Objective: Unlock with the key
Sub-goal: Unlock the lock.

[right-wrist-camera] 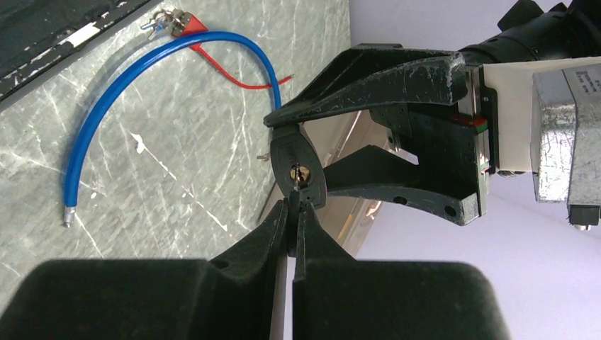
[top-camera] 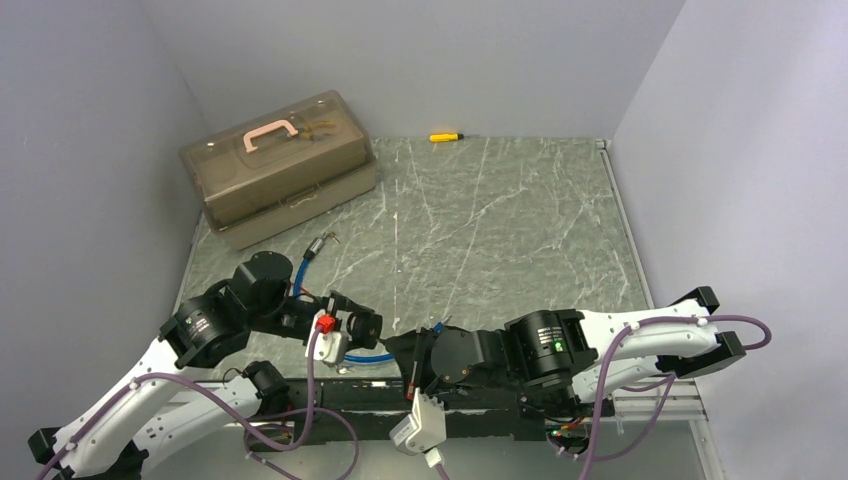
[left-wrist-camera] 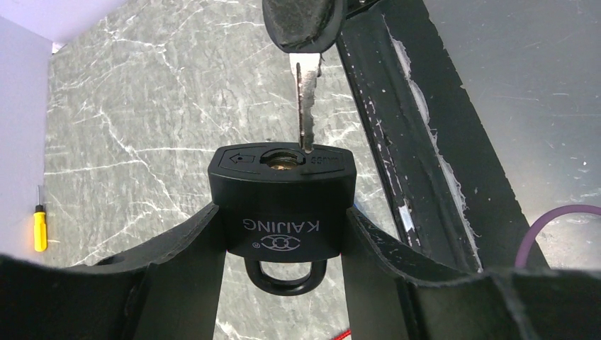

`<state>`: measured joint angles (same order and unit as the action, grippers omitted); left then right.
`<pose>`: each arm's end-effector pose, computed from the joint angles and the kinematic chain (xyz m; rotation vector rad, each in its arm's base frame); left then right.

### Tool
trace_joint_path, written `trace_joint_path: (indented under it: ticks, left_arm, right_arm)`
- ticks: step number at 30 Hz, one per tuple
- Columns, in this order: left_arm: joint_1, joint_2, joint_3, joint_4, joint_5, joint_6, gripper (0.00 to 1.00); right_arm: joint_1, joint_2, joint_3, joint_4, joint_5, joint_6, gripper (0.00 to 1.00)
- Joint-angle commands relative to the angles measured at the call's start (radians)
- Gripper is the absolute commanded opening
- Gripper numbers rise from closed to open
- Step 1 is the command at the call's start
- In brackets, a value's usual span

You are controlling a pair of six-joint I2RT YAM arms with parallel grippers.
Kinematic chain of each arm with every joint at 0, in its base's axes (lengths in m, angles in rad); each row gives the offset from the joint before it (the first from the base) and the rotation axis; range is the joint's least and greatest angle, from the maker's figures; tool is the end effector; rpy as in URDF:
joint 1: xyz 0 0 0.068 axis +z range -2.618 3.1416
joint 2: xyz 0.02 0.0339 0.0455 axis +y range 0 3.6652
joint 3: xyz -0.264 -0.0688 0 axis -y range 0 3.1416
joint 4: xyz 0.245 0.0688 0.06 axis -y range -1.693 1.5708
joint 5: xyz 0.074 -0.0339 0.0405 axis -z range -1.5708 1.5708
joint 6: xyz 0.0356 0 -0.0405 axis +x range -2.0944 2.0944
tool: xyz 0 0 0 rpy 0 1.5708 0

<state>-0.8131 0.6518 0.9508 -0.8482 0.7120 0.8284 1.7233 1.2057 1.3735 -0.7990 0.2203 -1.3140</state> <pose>0.0605 -0.0978 0.3505 1.7581 1.0649 -0.7396 -0.0295 0.2434 0.3960 -2.1717 0.2360 -0.0111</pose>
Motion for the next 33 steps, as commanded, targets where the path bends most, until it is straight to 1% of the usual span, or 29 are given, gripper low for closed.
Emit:
trace_joint_path:
  ticks: [1,20,33]
  left_arm:
    - [-0.004,-0.021,0.054,0.045,0.058,0.033,0.0]
    - [-0.007,-0.023,0.066,0.048,0.095,0.045,0.0]
    - [-0.01,-0.028,0.065,0.052,0.099,0.045,0.0]
  right_arm:
    - [0.007,0.002,0.007,0.042,0.029,-0.035,0.0]
    - [-0.008,0.008,-0.013,0.064,0.056,-0.06,0.0]
    - [-0.018,0.027,-0.024,0.071,0.037,-0.06,0.0]
